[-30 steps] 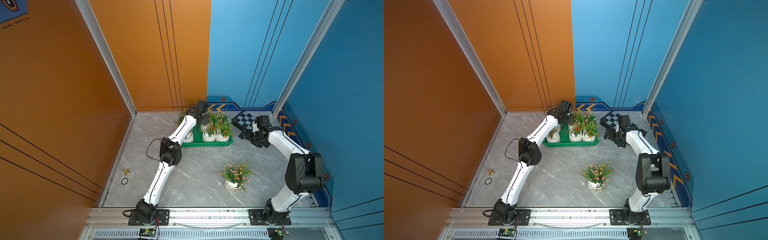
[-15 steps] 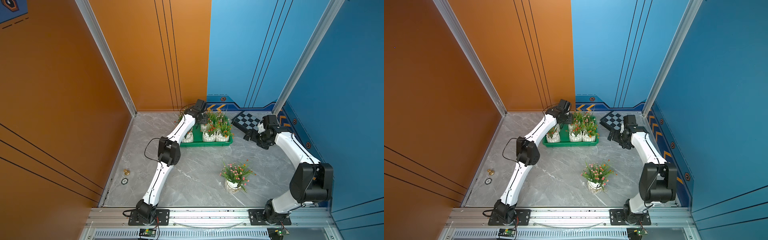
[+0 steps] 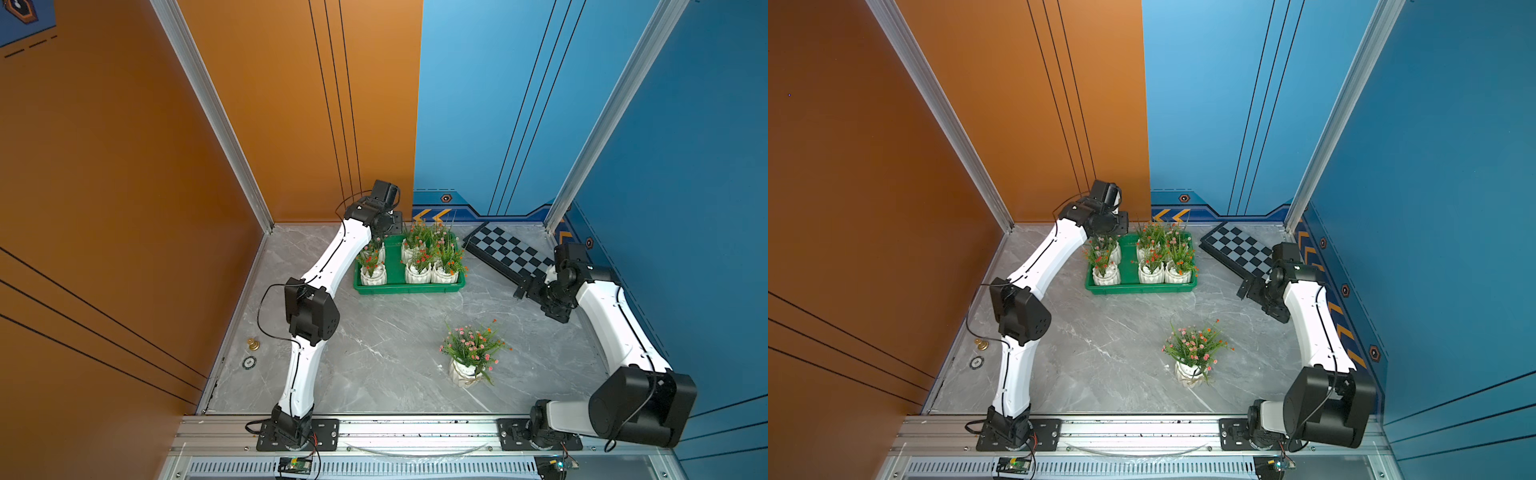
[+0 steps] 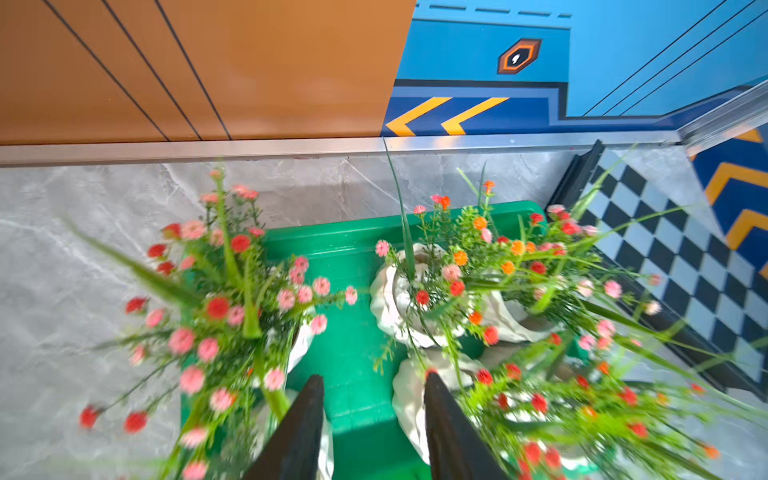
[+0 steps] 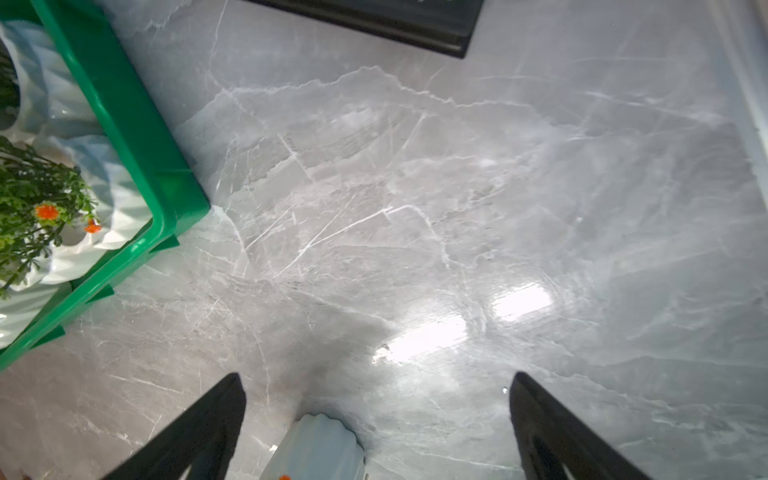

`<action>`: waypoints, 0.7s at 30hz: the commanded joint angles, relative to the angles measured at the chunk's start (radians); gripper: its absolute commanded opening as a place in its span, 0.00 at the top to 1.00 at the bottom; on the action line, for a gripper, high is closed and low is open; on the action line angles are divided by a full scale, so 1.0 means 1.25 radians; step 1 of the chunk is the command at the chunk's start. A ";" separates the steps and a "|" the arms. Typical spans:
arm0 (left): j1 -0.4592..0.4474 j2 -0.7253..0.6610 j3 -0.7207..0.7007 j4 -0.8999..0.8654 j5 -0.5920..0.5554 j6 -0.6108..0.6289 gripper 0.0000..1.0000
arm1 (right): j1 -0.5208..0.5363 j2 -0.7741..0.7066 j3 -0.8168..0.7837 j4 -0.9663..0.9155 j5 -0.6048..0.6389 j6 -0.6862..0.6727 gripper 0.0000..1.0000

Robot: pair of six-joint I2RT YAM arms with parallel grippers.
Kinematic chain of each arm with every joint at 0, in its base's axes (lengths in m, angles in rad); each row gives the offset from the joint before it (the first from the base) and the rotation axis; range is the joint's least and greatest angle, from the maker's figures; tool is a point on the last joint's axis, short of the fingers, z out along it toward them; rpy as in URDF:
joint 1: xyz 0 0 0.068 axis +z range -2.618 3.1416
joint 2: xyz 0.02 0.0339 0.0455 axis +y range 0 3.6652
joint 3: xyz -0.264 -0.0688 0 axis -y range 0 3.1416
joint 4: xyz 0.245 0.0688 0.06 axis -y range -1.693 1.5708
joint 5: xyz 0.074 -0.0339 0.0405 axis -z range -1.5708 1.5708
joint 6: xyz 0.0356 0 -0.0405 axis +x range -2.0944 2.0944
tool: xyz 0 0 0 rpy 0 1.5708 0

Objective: Put the potted gypsophila into the storage box
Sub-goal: Place the baby's breath potted plant at the storage box, then pick up the baby's breath potted plant from the center of the board.

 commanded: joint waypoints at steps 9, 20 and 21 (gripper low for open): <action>-0.008 -0.193 -0.201 -0.004 -0.010 -0.041 0.55 | -0.037 -0.088 -0.111 -0.167 0.038 -0.032 0.02; -0.014 -0.359 -0.378 0.015 -0.026 -0.061 0.53 | 0.122 -0.136 -0.212 -0.163 0.021 0.014 0.13; -0.014 -0.371 -0.393 0.019 -0.029 -0.064 0.53 | 0.157 -0.136 -0.216 -0.159 0.025 0.028 0.13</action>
